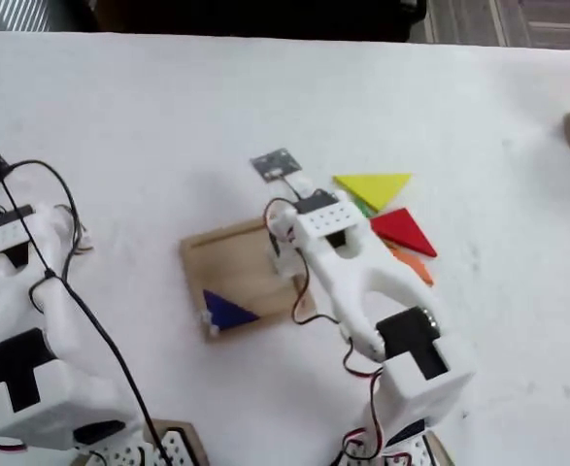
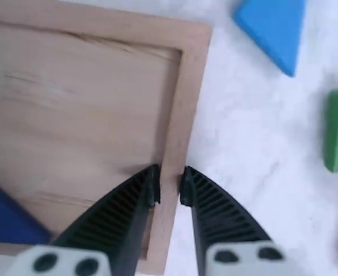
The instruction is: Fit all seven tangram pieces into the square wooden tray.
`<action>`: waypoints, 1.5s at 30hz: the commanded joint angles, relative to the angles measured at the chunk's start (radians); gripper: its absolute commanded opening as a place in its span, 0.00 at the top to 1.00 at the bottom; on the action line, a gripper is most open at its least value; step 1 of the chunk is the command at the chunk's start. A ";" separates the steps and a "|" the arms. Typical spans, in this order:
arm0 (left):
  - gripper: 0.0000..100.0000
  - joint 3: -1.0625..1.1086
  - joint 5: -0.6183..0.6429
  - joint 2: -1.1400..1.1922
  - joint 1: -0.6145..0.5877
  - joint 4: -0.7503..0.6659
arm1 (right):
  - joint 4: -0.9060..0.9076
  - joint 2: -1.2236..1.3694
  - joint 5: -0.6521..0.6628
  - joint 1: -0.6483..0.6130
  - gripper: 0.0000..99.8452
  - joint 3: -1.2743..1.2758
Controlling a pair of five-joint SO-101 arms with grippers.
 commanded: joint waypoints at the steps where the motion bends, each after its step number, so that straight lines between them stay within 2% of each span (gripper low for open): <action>1: 0.98 -0.028 0.005 -0.004 0.018 -0.020 | 0.087 -0.008 -0.051 0.090 0.93 -0.029; 5: 0.98 -0.028 0.005 -0.004 0.018 -0.020 | 0.160 -0.035 -0.028 0.094 0.92 -0.029; 10: 0.97 -0.028 0.005 -0.004 0.019 -0.020 | 0.185 -0.173 -0.021 0.088 0.77 0.028; 12: 0.97 -0.028 0.005 -0.004 0.019 -0.020 | 0.185 -0.234 -0.002 0.074 0.74 0.051; 17: 0.97 -0.031 0.005 -0.004 0.021 -0.020 | 0.183 -0.338 0.017 -0.012 0.81 0.060; 21: 0.97 -0.029 0.003 -0.004 0.033 -0.020 | 0.074 -0.329 -0.003 -0.116 0.98 0.078; 25: 0.97 -0.029 0.003 -0.004 0.033 -0.020 | -0.137 -0.240 -0.049 -0.168 0.98 0.150; 29: 0.97 -0.031 0.003 -0.004 0.033 -0.020 | -0.216 -0.162 -0.049 -0.205 0.98 0.152; 39: 0.97 -0.032 0.003 -0.004 0.033 -0.020 | -0.093 -0.157 0.005 -0.331 0.98 0.153; 45: 0.97 -0.032 0.003 -0.004 0.033 -0.020 | -0.065 -0.157 0.005 -0.337 0.98 0.158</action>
